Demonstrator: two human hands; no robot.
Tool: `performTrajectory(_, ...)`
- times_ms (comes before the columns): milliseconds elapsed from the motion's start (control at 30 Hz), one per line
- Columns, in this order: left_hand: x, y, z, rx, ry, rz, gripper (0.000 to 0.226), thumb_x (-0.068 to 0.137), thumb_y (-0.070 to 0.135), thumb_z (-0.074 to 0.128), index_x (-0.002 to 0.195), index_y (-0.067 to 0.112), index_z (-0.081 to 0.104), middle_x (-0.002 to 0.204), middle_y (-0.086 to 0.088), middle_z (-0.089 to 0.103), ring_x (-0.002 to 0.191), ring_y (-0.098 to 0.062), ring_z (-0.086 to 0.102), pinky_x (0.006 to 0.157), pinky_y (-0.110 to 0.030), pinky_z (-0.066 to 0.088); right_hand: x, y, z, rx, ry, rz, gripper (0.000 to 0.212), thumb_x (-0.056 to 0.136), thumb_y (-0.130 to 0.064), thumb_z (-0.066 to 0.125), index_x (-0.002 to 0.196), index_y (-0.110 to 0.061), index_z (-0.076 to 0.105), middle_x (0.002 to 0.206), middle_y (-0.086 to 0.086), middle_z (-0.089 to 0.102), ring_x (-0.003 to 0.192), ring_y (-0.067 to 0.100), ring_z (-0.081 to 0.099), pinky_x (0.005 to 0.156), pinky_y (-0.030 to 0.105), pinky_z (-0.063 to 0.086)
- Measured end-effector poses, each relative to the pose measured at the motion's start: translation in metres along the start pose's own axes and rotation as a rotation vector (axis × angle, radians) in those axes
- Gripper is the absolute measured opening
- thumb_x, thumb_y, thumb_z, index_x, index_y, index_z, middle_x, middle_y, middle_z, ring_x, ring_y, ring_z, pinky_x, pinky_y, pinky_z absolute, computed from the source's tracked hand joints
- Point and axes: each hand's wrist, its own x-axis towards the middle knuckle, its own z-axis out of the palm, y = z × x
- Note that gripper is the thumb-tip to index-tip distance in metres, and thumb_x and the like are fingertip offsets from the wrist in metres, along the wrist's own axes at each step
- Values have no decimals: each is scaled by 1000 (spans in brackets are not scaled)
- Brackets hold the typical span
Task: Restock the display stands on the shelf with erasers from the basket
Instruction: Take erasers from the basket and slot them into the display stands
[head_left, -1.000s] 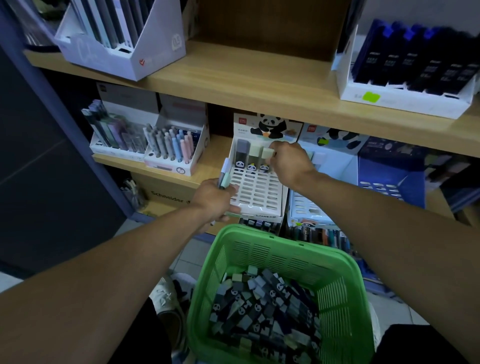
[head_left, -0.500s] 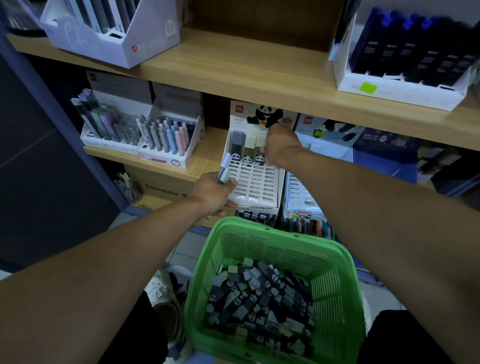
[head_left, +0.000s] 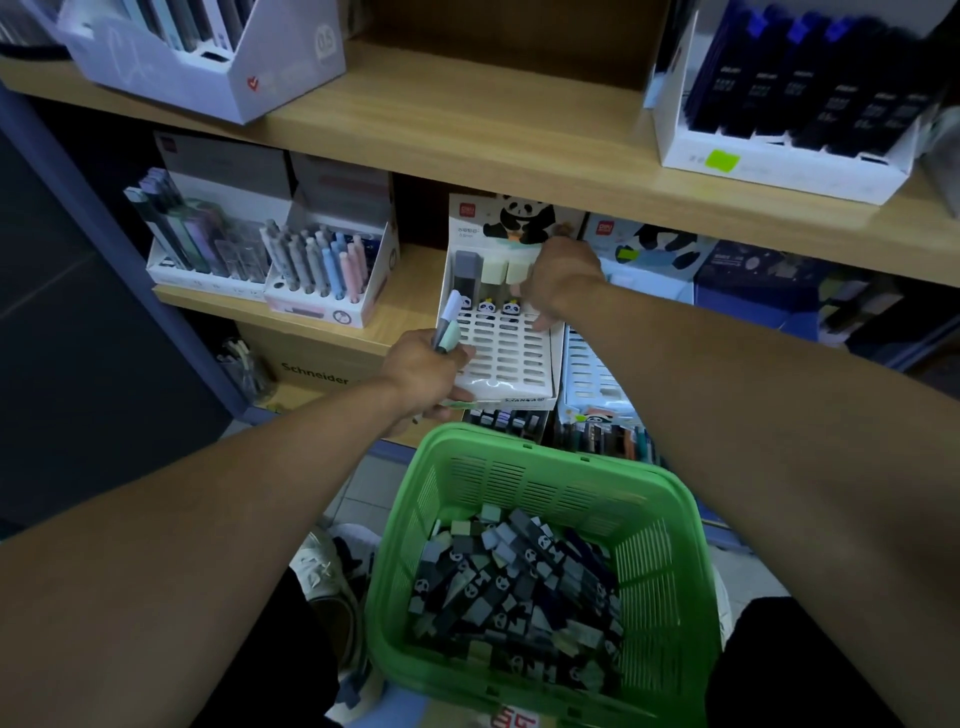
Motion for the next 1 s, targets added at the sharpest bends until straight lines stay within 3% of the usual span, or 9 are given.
performTrajectory(67, 0, 4, 1, -33, 58, 26, 25, 100, 29, 59, 119, 12, 61, 109, -3, 69, 74, -19, 75, 37, -19, 42, -9, 9, -2, -5, -4, -58, 38, 87, -19, 78, 117, -2, 60, 73, 5, 74, 80, 14, 72, 57, 22, 52)
performTrajectory(133, -3, 10, 2, -83, 98, 34, 25, 100, 27, 60, 117, 9, 63, 97, -3, 70, 64, -17, 70, 36, -19, 39, -20, 19, -5, 0, 65, -169, 36, 87, -27, 77, 115, -6, 69, 86, 7, 76, 89, 17, 72, 60, 24, 53)
performTrajectory(233, -11, 23, 2, -276, 32, -66, 22, 100, 23, 58, 111, 5, 64, 75, -4, 66, 50, -13, 57, 38, -19, 37, -59, 32, -7, 298, 33, -306, 18, 95, -26, 67, 94, -9, 73, 88, 11, 75, 62, 22, 73, 54, 33, 59)
performTrajectory(300, -20, 32, 2, -428, -93, -140, 24, 102, 23, 50, 109, 4, 63, 74, -6, 66, 50, -14, 57, 40, -20, 41, -85, 43, -4, 431, -7, -351, 15, 96, -27, 65, 94, -13, 71, 91, 7, 74, 60, 22, 73, 52, 35, 60)
performTrajectory(500, -36, 40, 20, -519, -312, -176, 33, 107, 22, 43, 127, -1, 55, 110, -18, 73, 87, -32, 75, 52, -28, 59, -111, 68, 13, 800, -250, -209, 37, 89, -35, 73, 114, -10, 64, 106, 11, 73, 85, 24, 75, 68, 35, 63)
performTrajectory(633, -40, 34, 33, -361, -289, -150, 30, 105, 27, 49, 119, 5, 62, 103, -13, 76, 77, -23, 76, 56, -29, 60, -115, 71, 13, 961, -329, -125, 45, 85, -31, 77, 118, -4, 61, 99, 14, 74, 87, 18, 75, 76, 33, 62)
performTrajectory(700, -41, 31, 37, -318, -311, -161, 30, 104, 30, 48, 119, 8, 62, 102, -11, 77, 80, -23, 76, 60, -31, 61, -113, 73, 12, 1033, -351, -54, 28, 86, -21, 77, 106, -6, 64, 91, 10, 74, 79, 14, 73, 73, 29, 62)
performTrajectory(867, -38, 26, 41, -348, -170, -182, 33, 107, 29, 43, 122, 6, 61, 114, -16, 73, 87, -30, 76, 70, -39, 63, -96, 73, 2, 1142, -111, 14, 15, 91, -4, 69, 104, -7, 61, 99, 14, 72, 77, 18, 73, 68, 26, 62)
performTrajectory(1000, -31, 19, 32, -278, -60, -150, 35, 107, 26, 43, 132, 7, 57, 127, -10, 66, 88, -28, 75, 69, -36, 63, -73, 77, -1, 742, 277, -237, 25, 91, -3, 69, 100, -22, 57, 95, 3, 65, 86, 24, 68, 75, 43, 60)
